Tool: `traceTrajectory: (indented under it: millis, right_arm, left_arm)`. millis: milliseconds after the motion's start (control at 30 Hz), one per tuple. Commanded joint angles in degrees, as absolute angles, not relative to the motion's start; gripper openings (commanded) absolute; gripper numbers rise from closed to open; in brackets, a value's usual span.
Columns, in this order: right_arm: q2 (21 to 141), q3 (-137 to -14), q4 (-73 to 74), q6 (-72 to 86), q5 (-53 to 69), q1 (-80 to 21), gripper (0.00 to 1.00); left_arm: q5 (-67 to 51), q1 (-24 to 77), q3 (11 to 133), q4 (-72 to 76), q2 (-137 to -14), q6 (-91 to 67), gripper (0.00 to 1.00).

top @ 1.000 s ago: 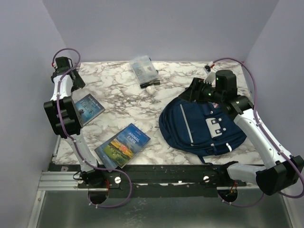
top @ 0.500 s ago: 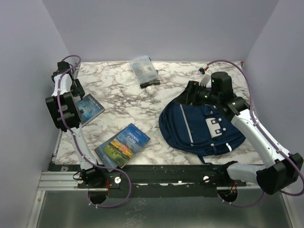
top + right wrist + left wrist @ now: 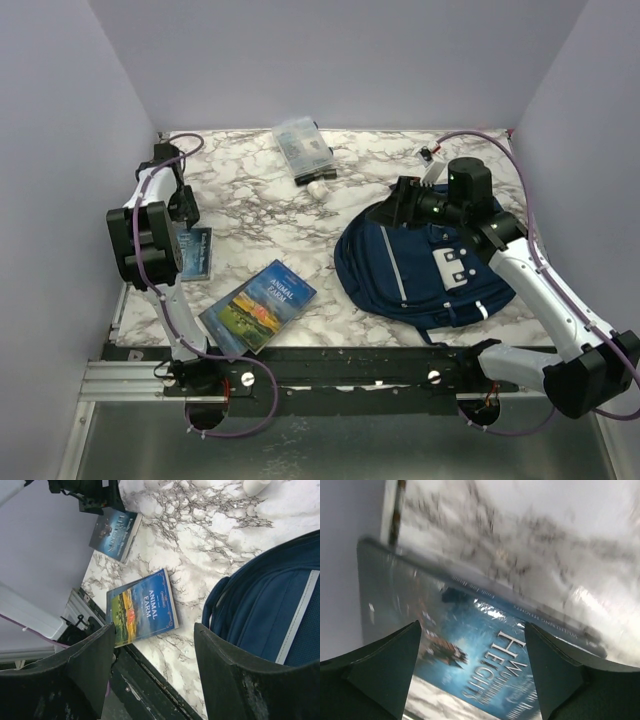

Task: Pack the student bag
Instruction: Adjust the book at the center of the board.

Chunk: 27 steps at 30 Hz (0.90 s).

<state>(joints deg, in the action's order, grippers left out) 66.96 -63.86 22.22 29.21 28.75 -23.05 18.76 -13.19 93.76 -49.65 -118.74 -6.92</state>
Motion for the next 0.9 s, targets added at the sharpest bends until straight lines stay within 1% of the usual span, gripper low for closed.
traceTrajectory:
  millis: [0,33,100,200,300,367,500,567,700,833,867]
  right_arm:
    - [66.5,-61.9,19.4,27.9,30.4,-23.6,0.68]
    - [66.7,-61.6,19.1,28.2,30.6,-23.9,0.68]
    - [67.1,-61.7,18.3,28.6,29.9,-25.5,0.68]
    - [67.2,-62.1,18.0,29.0,27.9,-29.0,0.67]
    - [67.5,-62.4,17.8,29.5,25.7,-32.2,0.68]
    - [67.4,-62.3,17.7,29.9,24.1,-34.5,0.68]
    - [67.3,-61.7,16.6,31.6,23.2,-36.9,0.67]
    - [67.1,-61.7,16.4,32.1,22.3,-37.7,0.67]
    - [67.4,-62.0,15.9,32.7,21.9,-38.6,0.68]
    - [68.3,-62.7,15.7,33.2,21.4,-39.3,0.67]
    - [68.6,-62.9,15.6,33.3,21.4,-39.5,0.68]
  left_arm:
    - [14.9,-12.1,82.1,-56.4,-111.4,-6.8,0.86]
    - [12.5,-11.8,79.9,-55.5,-108.1,-6.5,0.85]
    - [11.3,-11.7,76.5,-53.7,-102.4,-8.3,0.87]
    - [7.4,-12.7,73.3,-51.3,-95.9,-11.2,0.88]
    - [8.5,-14.6,72.0,-51.2,-92.1,-18.6,0.89]
    - [7.3,-18.1,70.3,-51.1,-90.4,-25.6,0.88]
    - [-6.0,-27.9,60.8,-44.9,-86.2,-35.8,0.85]
    - [-10.5,-30.3,56.4,-41.5,-85.5,-38.8,0.84]
    - [-12.9,-27.6,51.8,-37.8,-86.3,-42.8,0.85]
    - [-23.5,-25.0,46.2,-31.4,-89.9,-48.2,0.85]
    - [-24.2,-23.2,45.5,-29.5,-90.8,-49.6,0.85]
